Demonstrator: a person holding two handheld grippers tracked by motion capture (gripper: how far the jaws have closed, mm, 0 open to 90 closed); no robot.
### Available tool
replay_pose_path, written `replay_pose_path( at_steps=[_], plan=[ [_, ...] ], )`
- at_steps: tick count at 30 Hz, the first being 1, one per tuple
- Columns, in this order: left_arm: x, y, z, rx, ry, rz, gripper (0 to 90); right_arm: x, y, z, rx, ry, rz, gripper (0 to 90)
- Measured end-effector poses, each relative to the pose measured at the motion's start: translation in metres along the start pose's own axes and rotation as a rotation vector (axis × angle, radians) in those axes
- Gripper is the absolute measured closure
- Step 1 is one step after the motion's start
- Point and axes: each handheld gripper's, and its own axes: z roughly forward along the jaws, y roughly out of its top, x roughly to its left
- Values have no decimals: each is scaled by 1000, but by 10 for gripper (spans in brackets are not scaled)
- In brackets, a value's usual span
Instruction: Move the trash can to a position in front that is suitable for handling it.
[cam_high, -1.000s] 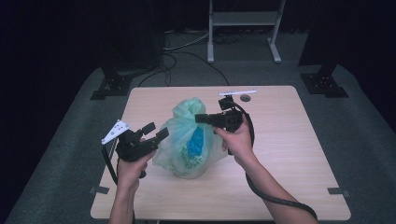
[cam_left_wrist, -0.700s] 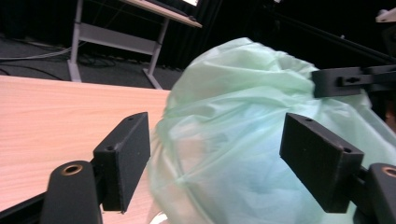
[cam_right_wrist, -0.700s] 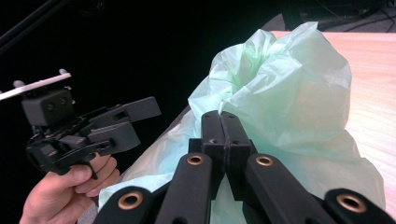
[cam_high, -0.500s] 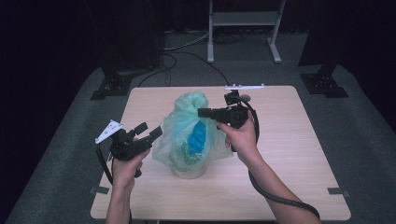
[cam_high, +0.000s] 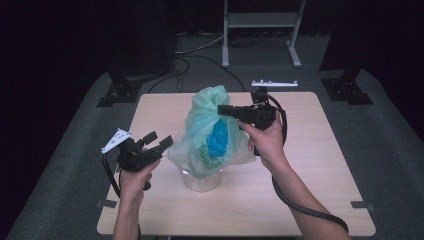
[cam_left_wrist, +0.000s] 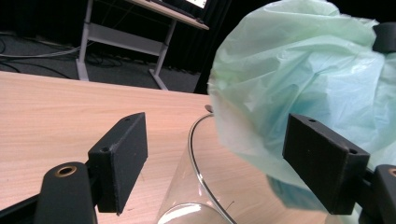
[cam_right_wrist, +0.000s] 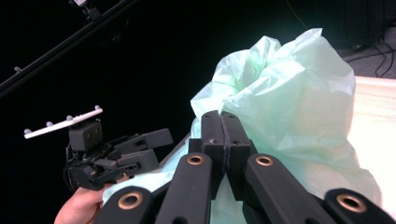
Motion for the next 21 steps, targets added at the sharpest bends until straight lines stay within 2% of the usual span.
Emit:
replay_pose_path(
  at_steps=[10,21],
  plan=[
    [0,-2,3,10,-1,-1,206,2,12,-18,-25,-20,-20,900],
    [-1,-4,5,27,-1,9,205,-8,18,-45,-66,-58,-13,900]
  ],
)
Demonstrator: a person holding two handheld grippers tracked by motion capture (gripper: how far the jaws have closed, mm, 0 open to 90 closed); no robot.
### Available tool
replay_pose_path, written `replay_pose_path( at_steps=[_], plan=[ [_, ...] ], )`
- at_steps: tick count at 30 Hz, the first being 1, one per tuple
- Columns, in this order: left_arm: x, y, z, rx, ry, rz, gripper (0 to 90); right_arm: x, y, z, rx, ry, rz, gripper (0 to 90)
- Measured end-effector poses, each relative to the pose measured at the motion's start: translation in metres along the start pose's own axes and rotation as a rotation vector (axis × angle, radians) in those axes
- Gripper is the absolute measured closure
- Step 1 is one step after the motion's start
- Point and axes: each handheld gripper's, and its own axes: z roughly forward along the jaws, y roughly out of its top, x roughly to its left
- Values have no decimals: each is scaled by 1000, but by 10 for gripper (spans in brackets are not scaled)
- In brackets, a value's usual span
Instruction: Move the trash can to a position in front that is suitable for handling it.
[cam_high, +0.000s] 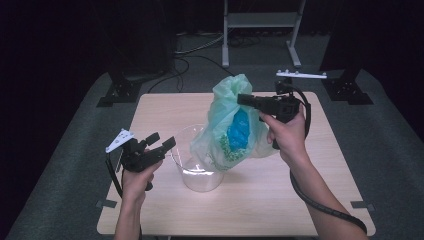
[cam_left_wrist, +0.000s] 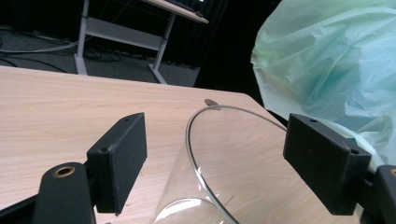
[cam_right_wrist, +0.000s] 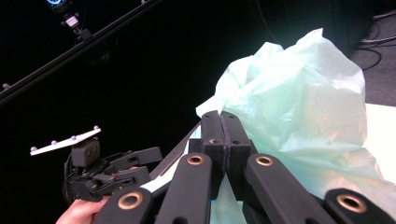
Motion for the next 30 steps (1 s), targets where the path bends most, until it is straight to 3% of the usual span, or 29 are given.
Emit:
replay_pose_path(
  at_steps=[12,30],
  plan=[
    [-4,1,0,-2,-18,-1,195,-17,1,-26,-32,-43,24,900],
    [-3,0,1,1,-28,-10,188,-33,6,-47,-62,-94,45,900]
  ],
)
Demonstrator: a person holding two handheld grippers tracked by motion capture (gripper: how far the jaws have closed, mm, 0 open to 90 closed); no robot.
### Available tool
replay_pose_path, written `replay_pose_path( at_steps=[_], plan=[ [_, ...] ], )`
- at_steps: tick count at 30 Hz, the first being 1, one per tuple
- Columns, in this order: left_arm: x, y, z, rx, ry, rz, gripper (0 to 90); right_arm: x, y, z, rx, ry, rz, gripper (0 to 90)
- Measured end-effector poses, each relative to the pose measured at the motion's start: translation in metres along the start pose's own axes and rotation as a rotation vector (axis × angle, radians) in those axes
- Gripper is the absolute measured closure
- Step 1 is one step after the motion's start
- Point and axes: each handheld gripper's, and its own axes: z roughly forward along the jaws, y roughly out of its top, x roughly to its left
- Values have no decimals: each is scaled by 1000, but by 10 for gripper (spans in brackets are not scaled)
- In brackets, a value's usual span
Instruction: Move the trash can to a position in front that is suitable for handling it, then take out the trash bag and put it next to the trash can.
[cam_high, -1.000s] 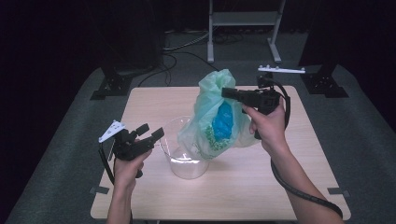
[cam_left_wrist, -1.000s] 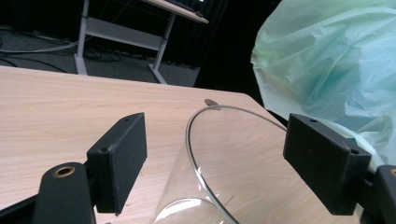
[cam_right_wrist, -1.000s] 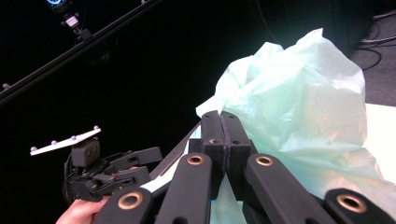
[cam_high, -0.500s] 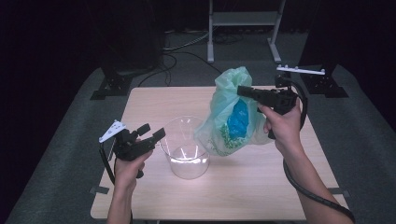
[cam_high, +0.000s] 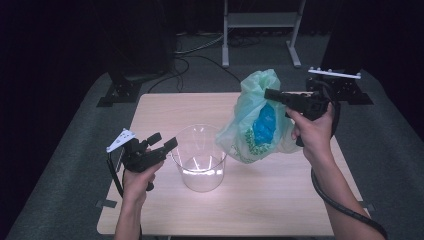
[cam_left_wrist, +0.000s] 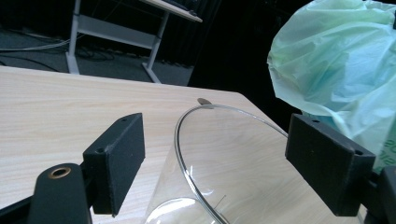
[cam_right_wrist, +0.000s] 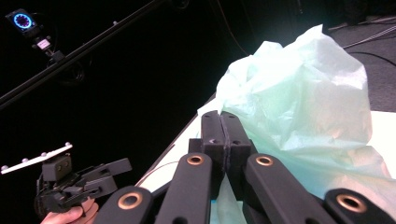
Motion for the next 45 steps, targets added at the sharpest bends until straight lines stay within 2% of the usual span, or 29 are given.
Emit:
replay_pose_path(
  at_steps=[14,22,40,45],
  plan=[
    [3,0,-1,1,8,-3,185,-27,1,-2,-11,-45,58,900],
    [2,0,0,0,8,-1,185,-39,1,1,-9,-62,76,900],
    [2,2,-1,-5,10,1,184,-55,-9,11,9,-72,111,900],
    [2,2,0,-4,12,-1,184,-63,-15,17,19,-81,125,900]
  ],
)
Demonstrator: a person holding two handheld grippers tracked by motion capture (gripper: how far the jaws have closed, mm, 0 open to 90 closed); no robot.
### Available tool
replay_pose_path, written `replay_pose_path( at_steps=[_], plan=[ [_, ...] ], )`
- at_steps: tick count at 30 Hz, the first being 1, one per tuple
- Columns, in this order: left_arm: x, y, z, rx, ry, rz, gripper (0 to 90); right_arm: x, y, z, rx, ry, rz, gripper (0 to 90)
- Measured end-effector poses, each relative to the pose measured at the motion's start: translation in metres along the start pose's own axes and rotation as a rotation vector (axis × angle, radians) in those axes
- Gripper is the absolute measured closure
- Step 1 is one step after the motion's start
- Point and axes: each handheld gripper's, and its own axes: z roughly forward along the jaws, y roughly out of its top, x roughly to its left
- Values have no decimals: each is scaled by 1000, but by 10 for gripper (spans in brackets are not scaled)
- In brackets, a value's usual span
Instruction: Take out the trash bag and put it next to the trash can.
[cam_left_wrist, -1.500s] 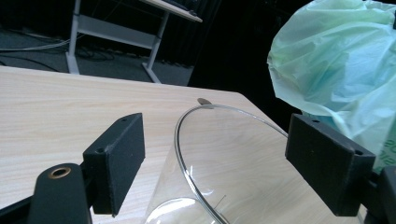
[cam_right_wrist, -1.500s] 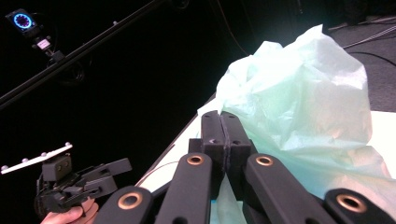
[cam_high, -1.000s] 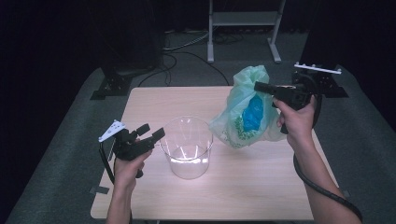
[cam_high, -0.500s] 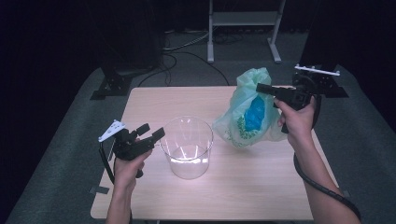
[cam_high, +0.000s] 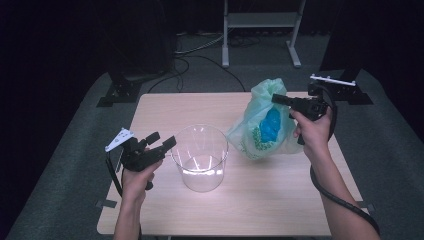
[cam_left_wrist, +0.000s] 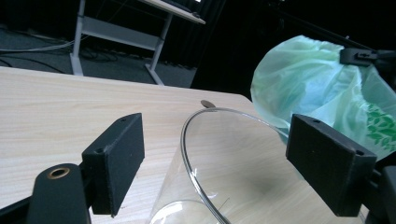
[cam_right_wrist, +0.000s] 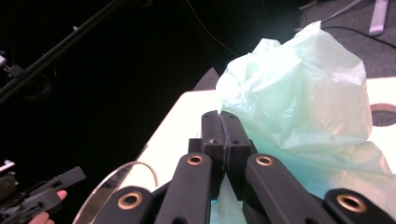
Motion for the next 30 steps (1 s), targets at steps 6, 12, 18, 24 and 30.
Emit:
replay_pose_path(
  at_steps=[6,12,18,24,30],
  plan=[
    [0,-1,3,6,4,2,184,-11,-10,12,24,-3,24,900],
    [0,-1,3,6,4,2,184,-18,-14,18,33,-5,40,900],
    [-2,0,1,0,1,5,184,-24,-17,20,32,-9,62,900],
    [-2,0,3,4,3,2,184,-34,-20,23,36,-23,79,900],
    [-2,-1,5,12,2,6,184,-48,-32,35,69,-38,101,900]
  ],
)
